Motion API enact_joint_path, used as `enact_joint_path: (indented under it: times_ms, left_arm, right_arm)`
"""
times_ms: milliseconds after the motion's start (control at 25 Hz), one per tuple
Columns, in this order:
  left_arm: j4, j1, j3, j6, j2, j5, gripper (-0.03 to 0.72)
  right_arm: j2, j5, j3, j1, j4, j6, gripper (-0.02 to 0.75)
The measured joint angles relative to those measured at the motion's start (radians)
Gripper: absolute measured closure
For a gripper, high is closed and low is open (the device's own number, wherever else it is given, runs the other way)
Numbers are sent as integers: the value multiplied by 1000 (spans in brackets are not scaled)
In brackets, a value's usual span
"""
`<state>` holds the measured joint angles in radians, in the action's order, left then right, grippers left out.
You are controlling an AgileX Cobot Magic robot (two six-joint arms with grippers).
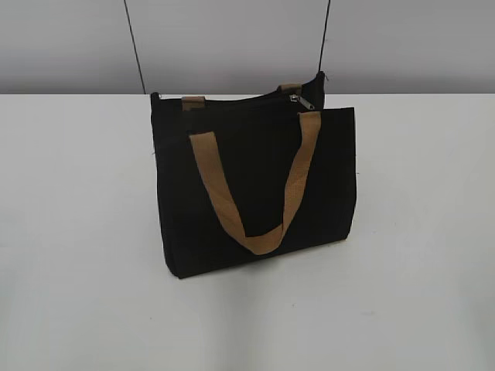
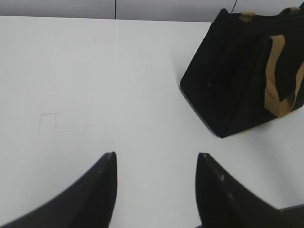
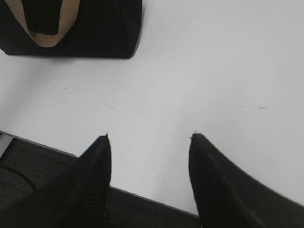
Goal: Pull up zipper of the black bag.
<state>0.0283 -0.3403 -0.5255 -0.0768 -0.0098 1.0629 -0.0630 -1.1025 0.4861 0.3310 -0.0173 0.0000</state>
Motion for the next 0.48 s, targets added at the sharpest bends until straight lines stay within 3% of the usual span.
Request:
enact_joint_path:
  times_ms: [480]
  left_arm:
    - [1, 0, 1, 3, 0, -2, 317]
  right_arm:
    - [0, 2, 0, 0, 8, 0, 325]
